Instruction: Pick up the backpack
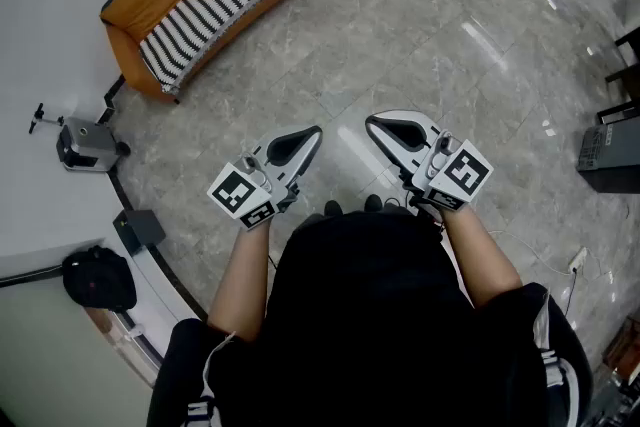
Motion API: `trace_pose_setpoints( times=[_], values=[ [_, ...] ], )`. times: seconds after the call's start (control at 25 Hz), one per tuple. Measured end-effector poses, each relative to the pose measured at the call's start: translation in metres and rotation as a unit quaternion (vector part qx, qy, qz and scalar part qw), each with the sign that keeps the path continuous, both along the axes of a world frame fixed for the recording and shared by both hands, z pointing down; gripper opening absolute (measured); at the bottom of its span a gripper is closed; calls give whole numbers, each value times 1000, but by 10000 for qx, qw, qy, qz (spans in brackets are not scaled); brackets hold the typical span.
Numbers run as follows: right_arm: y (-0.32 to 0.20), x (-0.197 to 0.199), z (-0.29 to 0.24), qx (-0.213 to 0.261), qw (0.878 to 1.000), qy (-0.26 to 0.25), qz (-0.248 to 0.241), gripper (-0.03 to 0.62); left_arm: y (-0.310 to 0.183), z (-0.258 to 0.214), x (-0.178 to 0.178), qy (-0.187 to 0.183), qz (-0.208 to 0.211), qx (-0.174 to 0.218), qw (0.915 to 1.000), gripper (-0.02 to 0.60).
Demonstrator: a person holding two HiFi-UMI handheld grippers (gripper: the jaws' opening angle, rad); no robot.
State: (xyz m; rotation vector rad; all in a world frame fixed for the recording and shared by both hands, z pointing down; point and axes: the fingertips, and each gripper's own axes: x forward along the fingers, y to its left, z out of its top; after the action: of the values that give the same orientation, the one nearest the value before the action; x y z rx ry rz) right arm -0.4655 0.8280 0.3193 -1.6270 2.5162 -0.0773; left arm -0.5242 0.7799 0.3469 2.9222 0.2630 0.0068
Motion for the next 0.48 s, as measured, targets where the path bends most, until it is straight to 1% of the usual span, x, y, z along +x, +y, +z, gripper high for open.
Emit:
trace_pose_setpoints(
  times=[0.2,0.32,0.48],
  values=[
    [0,0,-10,46,9996,-289,-60,26,0,-4,6,104,73,-54,9999,6],
    [1,1,-11,71,9995,-286,-67,26,-1,-4,9,65,72,3,10000,6],
    [2,6,-7,-32,10000,-85,-22,26,-2,-4,12,55,-3,20,10000,6]
  ],
)
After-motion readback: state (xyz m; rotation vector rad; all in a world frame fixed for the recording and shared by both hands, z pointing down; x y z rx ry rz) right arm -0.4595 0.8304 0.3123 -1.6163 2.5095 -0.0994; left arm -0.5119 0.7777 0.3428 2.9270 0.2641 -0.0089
